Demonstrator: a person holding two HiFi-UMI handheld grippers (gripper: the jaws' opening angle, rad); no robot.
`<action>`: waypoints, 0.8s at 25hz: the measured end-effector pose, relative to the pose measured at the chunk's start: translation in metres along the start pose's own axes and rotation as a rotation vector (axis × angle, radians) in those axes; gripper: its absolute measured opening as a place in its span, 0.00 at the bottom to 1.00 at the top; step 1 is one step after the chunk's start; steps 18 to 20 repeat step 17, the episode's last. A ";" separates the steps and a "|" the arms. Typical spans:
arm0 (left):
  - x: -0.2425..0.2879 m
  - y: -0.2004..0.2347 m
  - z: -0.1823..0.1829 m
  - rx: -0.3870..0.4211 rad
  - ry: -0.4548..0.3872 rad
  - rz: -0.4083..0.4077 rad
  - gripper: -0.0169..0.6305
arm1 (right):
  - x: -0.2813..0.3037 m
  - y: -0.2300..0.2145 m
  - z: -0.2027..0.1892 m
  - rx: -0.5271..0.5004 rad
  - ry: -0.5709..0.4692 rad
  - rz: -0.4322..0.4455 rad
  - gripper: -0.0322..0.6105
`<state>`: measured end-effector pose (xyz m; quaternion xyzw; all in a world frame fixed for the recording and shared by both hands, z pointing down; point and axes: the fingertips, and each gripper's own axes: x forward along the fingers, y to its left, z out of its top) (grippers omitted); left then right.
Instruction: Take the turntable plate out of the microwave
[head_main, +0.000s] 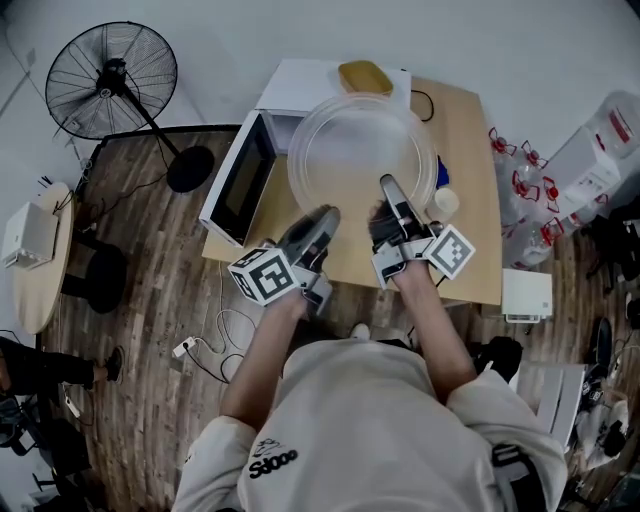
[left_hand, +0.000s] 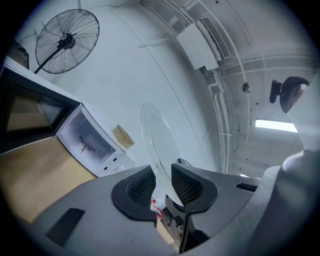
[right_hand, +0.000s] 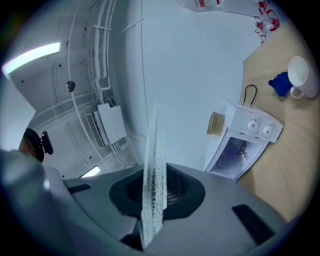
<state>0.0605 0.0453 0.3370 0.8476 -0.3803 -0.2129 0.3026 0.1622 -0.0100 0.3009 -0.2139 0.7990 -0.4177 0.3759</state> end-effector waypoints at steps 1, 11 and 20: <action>0.000 0.001 0.000 -0.001 0.003 0.002 0.19 | 0.000 -0.001 -0.001 0.003 0.001 -0.002 0.09; -0.003 0.008 0.000 -0.047 0.005 0.006 0.18 | 0.002 -0.009 -0.006 0.025 0.002 -0.014 0.09; 0.001 0.013 0.001 -0.045 0.016 0.009 0.18 | 0.005 -0.017 -0.005 0.035 0.004 -0.019 0.09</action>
